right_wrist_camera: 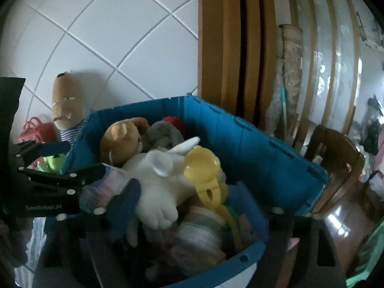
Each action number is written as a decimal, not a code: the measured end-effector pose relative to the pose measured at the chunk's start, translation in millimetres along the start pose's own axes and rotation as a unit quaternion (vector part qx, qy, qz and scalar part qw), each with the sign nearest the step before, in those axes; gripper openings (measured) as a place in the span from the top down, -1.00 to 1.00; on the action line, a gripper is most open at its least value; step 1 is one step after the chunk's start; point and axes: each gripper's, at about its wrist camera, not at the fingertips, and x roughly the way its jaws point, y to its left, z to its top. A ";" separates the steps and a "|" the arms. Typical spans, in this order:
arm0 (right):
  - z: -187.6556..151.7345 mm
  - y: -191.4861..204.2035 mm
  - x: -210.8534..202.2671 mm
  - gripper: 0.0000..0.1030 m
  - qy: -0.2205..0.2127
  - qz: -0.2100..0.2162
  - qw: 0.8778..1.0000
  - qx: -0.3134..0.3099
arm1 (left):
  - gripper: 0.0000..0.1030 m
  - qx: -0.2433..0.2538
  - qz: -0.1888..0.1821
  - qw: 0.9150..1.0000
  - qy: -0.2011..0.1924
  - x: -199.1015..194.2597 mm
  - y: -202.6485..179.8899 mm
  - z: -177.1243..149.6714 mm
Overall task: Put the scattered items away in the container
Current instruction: 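Carry both boxes over the blue crate and open both tools, then move both tools back toward the Tylenol box and tissue pack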
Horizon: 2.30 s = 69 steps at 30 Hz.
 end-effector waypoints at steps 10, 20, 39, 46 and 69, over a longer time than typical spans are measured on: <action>-4.7 11.1 1.1 -1.00 0.001 0.014 1.000 -0.002 | -0.79 -0.025 0.014 1.000 0.000 -7.7 17.6 -15.9; 6.1 88.0 -13.6 -1.00 -0.029 0.078 0.996 -0.031 | -0.79 -0.082 0.082 0.993 0.006 -45.4 98.6 -74.8; -18.1 310.9 -23.6 -1.00 -0.027 0.175 0.980 -0.089 | -0.79 -0.215 0.187 0.953 0.106 -98.1 323.6 -272.0; -71.9 374.2 39.1 -1.00 0.084 0.182 0.974 -0.104 | -0.79 -0.249 0.200 0.936 0.144 -99.9 377.9 -314.0; -131.6 452.9 236.8 -1.00 0.231 0.181 0.950 -0.104 | -0.79 -0.262 0.185 0.926 0.197 68.8 452.8 -317.4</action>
